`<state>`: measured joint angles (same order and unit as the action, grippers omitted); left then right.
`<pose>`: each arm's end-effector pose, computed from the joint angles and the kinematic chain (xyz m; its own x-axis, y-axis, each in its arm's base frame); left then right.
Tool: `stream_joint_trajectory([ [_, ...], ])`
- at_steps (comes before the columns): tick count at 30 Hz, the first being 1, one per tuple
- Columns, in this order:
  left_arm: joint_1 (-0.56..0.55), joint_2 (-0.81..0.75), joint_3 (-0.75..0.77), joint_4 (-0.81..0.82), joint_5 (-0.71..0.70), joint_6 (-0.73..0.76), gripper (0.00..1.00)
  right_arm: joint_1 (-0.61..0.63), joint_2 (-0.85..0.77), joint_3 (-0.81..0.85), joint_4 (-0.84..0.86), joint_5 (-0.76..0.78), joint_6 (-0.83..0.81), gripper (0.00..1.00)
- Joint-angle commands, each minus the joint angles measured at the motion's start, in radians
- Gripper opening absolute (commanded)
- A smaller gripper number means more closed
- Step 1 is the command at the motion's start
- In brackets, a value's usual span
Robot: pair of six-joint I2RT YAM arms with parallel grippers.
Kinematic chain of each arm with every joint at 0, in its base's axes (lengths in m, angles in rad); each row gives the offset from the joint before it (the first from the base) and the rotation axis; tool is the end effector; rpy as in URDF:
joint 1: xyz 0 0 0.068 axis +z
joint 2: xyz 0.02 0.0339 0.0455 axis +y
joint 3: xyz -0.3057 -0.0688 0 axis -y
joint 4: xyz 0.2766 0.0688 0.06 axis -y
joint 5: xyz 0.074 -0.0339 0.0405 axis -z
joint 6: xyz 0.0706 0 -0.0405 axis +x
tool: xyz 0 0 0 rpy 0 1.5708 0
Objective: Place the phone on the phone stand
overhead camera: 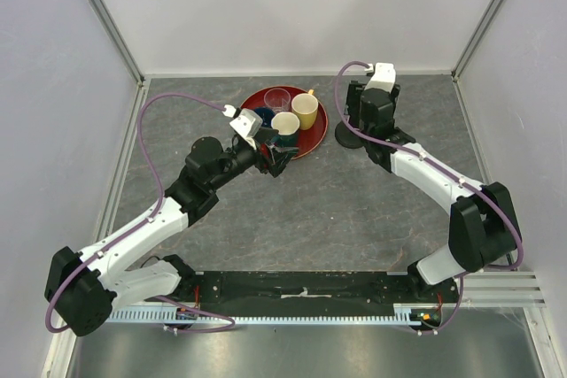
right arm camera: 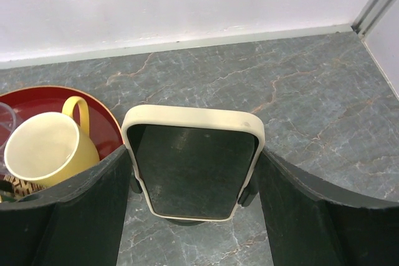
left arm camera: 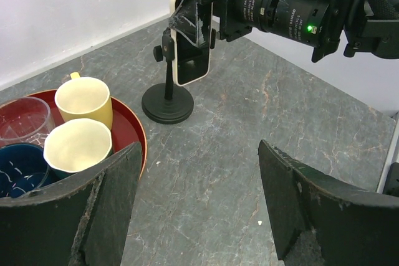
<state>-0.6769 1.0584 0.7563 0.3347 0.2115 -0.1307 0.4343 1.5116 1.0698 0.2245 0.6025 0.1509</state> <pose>0.2207 -0.1963 0.3596 -0.0759 -0.1024 -0.9918 0.7727 0.6227 -0.1235 0.3858 0.1348 0.3261 -0.1700 0.0577 -0.9838 0.1830 0.9828 0.0260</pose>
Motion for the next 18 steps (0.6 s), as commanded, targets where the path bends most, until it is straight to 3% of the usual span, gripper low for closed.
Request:
stream_joint_trajectory([
  [1, -0.01, 0.0, 0.031, 0.027, 0.005, -0.01, 0.81, -0.02, -0.048, 0.035, 0.09, -0.111, -0.044, 0.2],
  [3, -0.012, -0.001, 0.032, 0.027, 0.003, -0.009, 0.81, -0.048, -0.028, 0.071, 0.058, -0.2, -0.045, 0.2],
  [9, -0.013, -0.009, 0.031, 0.027, 0.005, -0.009, 0.81, -0.065, -0.025, 0.073, 0.027, -0.234, -0.056, 0.25],
  [18, -0.015, -0.008, 0.031, 0.027, 0.0, -0.007, 0.81, -0.066, -0.042, 0.073, -0.014, -0.236, -0.037, 0.52],
])
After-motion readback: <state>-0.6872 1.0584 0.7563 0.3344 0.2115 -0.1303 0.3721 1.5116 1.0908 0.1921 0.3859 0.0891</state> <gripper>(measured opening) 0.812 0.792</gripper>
